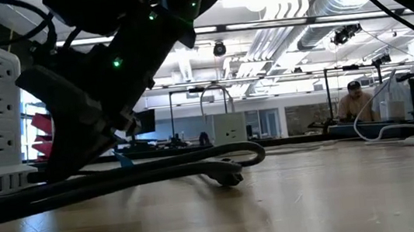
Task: Insert USB
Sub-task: Insert the black charger cable into the bottom white outlet extension
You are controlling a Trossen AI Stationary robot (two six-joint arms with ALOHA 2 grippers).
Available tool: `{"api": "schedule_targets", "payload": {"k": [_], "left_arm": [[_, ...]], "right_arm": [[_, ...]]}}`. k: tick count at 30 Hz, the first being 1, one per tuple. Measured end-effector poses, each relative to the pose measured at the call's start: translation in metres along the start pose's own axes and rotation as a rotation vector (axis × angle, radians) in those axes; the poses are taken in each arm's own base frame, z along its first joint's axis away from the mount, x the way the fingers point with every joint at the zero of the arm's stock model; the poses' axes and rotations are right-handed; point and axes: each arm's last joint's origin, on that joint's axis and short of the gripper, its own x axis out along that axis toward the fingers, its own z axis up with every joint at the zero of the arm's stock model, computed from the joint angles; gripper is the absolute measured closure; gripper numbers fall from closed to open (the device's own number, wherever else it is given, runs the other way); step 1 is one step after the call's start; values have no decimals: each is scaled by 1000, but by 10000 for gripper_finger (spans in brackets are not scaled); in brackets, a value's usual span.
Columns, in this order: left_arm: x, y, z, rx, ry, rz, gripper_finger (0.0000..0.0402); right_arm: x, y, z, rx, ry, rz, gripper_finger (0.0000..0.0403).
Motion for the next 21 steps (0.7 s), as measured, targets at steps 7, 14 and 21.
{"api": "schedule_targets", "payload": {"k": [7,14,21], "left_arm": [[0,-1,1,14,-18,-12,401],[6,-6,6,77,1,-7,401],[6,-6,6,83,21,5,401]], "right_arm": [[0,1,2,37,-16,6,398],[0,2,3,50,-34,7,401],[1,1,2,60,-35,-18,382]]}}
